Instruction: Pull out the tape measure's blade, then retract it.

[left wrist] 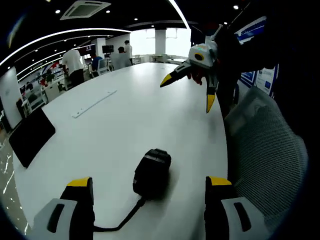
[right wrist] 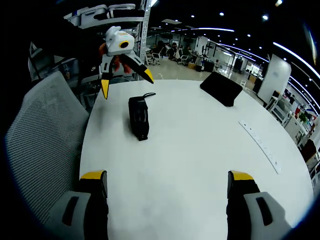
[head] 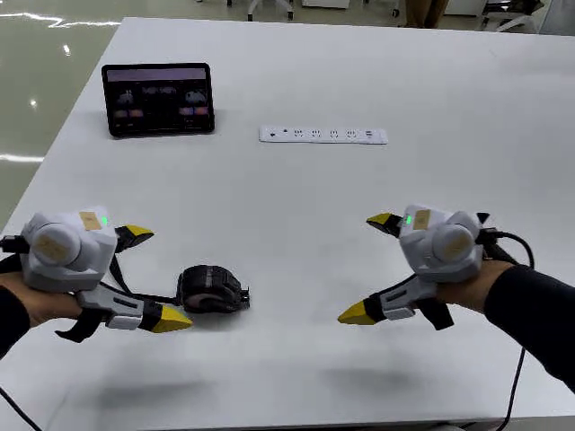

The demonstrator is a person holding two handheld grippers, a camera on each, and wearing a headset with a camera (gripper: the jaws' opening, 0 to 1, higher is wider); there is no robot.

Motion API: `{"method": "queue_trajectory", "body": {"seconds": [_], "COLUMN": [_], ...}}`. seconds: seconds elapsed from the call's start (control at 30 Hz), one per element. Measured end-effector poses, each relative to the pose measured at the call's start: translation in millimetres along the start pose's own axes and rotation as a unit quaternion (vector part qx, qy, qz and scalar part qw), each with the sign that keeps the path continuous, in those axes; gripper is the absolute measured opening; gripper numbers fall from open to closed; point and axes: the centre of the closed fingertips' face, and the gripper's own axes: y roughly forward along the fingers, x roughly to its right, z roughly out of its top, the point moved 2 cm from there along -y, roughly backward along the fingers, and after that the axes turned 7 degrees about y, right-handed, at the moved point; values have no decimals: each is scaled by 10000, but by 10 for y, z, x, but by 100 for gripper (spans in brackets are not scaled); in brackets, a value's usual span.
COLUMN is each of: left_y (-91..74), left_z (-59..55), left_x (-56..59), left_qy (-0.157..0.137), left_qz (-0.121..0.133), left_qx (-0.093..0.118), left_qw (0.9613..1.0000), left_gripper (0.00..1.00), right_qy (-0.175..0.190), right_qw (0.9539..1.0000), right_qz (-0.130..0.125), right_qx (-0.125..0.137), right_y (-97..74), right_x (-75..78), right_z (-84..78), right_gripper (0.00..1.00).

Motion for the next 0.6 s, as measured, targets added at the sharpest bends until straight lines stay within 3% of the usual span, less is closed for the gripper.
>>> {"method": "queue_trajectory", "body": {"seconds": [0.23,0.3,0.33,0.37,0.4,0.5,0.6], "left_y": [199,236,245,271,290,373,432], "left_z": [21,-15,-38,-47,-38,4,26], "left_x": [24,51,58,58,65,90,54], "left_qy": [275,340,456,686,715,614,967], "left_qz": [-404,-580,-669,-740,-743,-893,-844], "left_qx": [-277,-505,-611,-686,-704,-685,-748], "left_qw": [9984,9965,9948,9925,9922,9917,9889], "left_gripper": [84,82,78,67,60,62,58], "right_qy": [-410,-475,-490,-531,-549,-629,-739], "right_qw": [9981,9975,9973,9967,9965,9950,9934], "right_qz": [453,516,538,593,615,738,830], "right_qx": [-89,-126,-136,-153,-158,-221,-270], "right_y": [332,408,438,479,509,621,739], "right_x": [-116,-129,-132,-153,-162,-219,-261], "right_z": [185,215,226,247,257,277,288], "right_gripper": [92,91,90,90,89,87,84]}}
